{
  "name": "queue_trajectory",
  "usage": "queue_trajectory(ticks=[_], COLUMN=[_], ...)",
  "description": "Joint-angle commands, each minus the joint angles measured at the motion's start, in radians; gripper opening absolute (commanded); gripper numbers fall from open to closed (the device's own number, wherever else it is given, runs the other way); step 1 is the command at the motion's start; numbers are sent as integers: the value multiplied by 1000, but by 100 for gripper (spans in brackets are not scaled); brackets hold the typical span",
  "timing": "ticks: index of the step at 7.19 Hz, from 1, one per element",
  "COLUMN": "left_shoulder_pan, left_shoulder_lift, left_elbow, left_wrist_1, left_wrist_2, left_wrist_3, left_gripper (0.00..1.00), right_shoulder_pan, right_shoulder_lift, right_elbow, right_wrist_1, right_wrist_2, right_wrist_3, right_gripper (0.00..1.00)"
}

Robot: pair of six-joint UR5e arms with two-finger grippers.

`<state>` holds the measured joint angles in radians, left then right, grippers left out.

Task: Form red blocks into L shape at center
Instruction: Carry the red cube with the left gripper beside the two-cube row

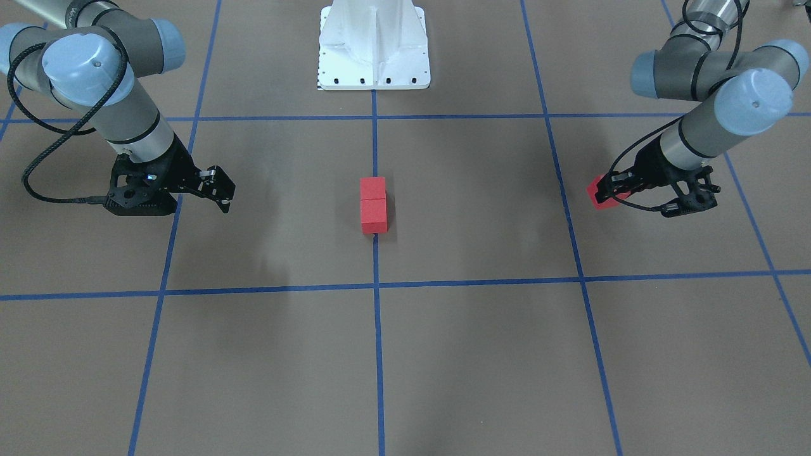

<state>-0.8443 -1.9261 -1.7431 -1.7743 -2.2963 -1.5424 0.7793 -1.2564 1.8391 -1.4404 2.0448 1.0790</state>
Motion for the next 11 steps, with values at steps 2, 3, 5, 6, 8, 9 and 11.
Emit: queue_trajectory(ticks=[2, 3, 5, 6, 8, 9, 11], left_shoulder_pan=[157, 160, 183, 188, 212, 220, 218], left_shoulder_lift=[-309, -385, -427, -488, -519, -514, -467], left_elbow=[139, 228, 269, 340, 396, 395, 358], left_wrist_1=[62, 62, 55, 53, 33, 33, 33], left_wrist_2=[141, 167, 202, 204, 230, 232, 232], left_wrist_3=[-595, -731, -749, -748, -749, -749, -749], left_gripper=[0, 0, 0, 0, 0, 0, 0], right_shoulder_pan=[-2, -2, -2, -3, -5, -6, -8], right_shoulder_lift=[0, -1, -1, -1, -1, -1, -3], right_elbow=[-5, -6, -6, -6, -6, -6, -6], right_wrist_1=[0, 0, -2, -2, -2, -2, -2], right_wrist_2=[0, 0, -2, -15, -18, -18, -18], right_wrist_3=[-1, -1, -1, 1, 1, 1, 1], right_gripper=[100, 100, 100, 100, 100, 100, 100])
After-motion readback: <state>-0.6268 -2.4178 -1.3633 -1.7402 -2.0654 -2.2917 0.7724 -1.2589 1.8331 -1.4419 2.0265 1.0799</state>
